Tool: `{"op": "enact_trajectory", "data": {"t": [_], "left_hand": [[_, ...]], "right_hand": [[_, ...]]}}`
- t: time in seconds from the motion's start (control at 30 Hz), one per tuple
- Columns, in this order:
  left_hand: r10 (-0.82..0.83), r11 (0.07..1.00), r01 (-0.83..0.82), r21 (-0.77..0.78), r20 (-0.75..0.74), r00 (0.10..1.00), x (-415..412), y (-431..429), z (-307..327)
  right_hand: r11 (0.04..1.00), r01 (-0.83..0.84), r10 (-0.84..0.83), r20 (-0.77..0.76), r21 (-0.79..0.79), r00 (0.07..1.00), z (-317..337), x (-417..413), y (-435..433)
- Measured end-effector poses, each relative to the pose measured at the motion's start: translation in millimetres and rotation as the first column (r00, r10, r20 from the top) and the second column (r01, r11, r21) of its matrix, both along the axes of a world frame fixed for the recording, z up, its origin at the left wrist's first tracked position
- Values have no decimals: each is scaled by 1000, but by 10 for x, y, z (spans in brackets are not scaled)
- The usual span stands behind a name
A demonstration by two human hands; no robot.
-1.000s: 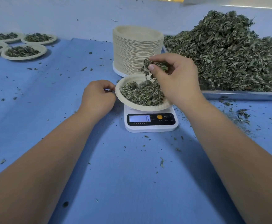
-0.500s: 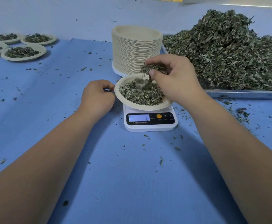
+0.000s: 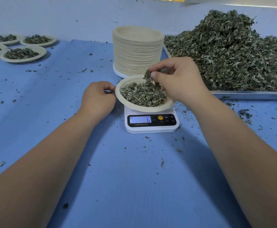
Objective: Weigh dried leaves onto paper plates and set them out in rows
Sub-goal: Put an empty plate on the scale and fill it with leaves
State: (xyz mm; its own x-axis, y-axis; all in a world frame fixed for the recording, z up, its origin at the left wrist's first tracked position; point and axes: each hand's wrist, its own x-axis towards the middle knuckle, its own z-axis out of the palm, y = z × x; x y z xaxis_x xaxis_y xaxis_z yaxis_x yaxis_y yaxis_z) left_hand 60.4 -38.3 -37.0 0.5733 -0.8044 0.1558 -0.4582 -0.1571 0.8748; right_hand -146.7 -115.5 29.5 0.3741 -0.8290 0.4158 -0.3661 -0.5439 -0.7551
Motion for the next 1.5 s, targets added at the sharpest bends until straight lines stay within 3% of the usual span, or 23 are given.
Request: {"op": "enact_trajectory", "data": {"t": [0.63,0.77,1.23,1.5], "left_hand": [[-10,1000,10,10,20,1000,15,-19,-15],[-13,1000,12,5,21,1000,11,-14,-19],[9,1000,-10,16,22,1000,0,-8,-2],[3,1000,-3,20,19,1000,6,-9,-1]], "right_hand": [[991,80,-69,97,-110,993,-63,7,-35],[993,50,-53,-28,-102,998,-90,-3,-34],[975,168,-118,300,-148,947,-26,4,-14],[997,66,-56,202,-44,978,-76,4,-26]]}}
